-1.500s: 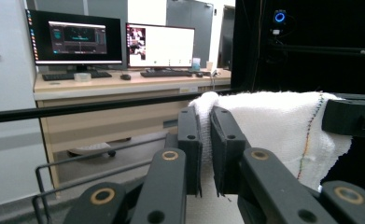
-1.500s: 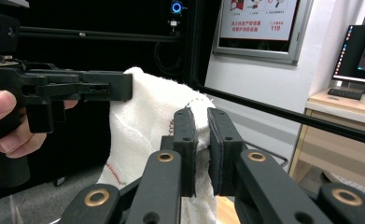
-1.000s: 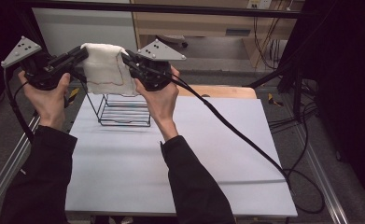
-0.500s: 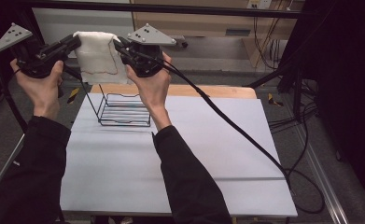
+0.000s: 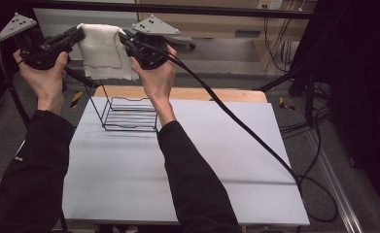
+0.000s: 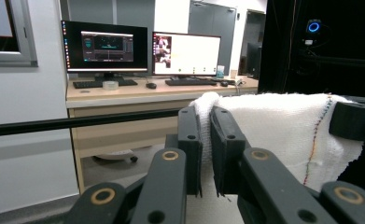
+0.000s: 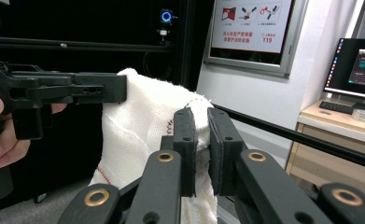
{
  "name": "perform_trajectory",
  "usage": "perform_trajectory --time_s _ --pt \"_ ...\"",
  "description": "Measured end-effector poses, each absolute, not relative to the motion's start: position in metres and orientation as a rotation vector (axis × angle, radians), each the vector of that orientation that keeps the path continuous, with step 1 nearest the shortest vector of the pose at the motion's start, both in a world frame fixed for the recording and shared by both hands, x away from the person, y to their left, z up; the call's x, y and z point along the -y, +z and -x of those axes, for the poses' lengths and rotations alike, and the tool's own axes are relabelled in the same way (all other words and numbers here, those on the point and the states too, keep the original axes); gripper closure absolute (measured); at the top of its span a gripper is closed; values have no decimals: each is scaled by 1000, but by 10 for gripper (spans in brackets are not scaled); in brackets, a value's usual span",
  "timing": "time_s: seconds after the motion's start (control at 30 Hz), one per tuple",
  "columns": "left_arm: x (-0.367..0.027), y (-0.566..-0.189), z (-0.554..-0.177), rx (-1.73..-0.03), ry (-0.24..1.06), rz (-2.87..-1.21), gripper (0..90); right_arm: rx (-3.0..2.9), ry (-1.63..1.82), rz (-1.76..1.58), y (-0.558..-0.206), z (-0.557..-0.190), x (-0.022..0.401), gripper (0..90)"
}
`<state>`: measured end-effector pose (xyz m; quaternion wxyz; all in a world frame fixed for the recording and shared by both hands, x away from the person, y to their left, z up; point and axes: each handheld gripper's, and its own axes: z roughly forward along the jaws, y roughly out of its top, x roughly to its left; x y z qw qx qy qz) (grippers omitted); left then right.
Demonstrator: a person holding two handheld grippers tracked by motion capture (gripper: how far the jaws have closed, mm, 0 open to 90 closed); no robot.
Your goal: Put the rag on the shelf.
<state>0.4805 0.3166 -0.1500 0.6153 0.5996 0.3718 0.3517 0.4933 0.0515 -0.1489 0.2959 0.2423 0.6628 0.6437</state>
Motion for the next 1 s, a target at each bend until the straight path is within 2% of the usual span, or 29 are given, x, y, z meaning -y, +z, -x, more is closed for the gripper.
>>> perform_trajectory --time_s 0.7,1.0 --pt "-316 -158 -519 -912 834 -1400 830 -1788 1672 -676 -159 -534 -59 830" --pt "-317 -175 -528 -920 815 -1421 829 -1817 1647 -697 -169 -539 -60 830"
